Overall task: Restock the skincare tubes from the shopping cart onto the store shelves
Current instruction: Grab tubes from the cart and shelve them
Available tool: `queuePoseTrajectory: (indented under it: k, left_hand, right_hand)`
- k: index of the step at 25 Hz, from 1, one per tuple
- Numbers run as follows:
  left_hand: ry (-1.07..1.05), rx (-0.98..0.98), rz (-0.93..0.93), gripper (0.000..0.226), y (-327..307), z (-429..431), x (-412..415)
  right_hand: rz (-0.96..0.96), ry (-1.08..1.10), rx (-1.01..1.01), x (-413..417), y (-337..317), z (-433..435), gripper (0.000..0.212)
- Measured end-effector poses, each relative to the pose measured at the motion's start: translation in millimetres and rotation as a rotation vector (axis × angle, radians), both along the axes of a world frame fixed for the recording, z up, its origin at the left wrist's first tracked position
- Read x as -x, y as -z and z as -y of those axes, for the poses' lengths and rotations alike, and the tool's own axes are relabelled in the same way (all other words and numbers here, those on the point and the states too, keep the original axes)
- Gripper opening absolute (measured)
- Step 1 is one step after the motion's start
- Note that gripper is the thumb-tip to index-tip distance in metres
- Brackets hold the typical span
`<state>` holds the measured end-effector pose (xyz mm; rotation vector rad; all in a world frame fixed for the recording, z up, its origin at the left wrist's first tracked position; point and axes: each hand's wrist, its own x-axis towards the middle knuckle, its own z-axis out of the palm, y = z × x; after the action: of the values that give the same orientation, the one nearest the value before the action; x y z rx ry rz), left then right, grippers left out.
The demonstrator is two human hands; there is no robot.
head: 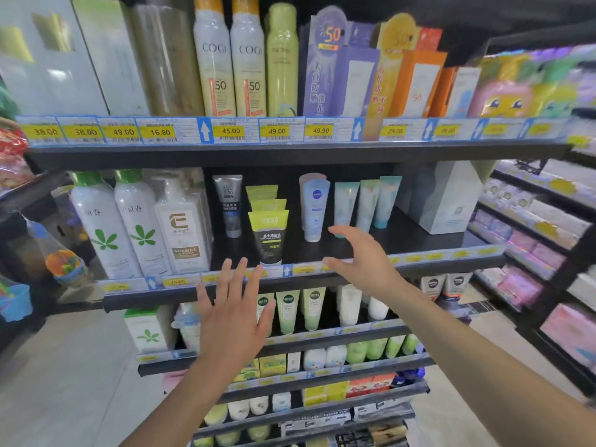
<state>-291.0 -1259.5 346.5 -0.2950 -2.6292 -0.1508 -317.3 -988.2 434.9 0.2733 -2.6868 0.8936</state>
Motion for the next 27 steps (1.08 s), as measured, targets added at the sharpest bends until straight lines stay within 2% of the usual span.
queuePoseTrajectory:
  k: [5, 10, 19, 27]
  left_hand:
    - [0.201, 0.043, -0.033, 0.067, -3, -68, -39]
    - [0.412, 0.084, 0.039, 0.069, 4, -167, -93]
    - [0.802, 0.148, 0.122, 0.067, 23, -371, -220]
    - [1.189, 0.202, 0.197, 0.063, 53, -524, -334]
  right_hand:
    - [-0.17, 0.147, -0.254, -78, 17, -61, 0.062]
    - [-0.06, 0.391, -0.345, -187, 38, -155, 0.067]
    - [0.126, 0.818, -0.371, -416, 65, -302, 0.073]
    - [0.278, 1.165, -0.286, -581, 96, -380, 0.075]
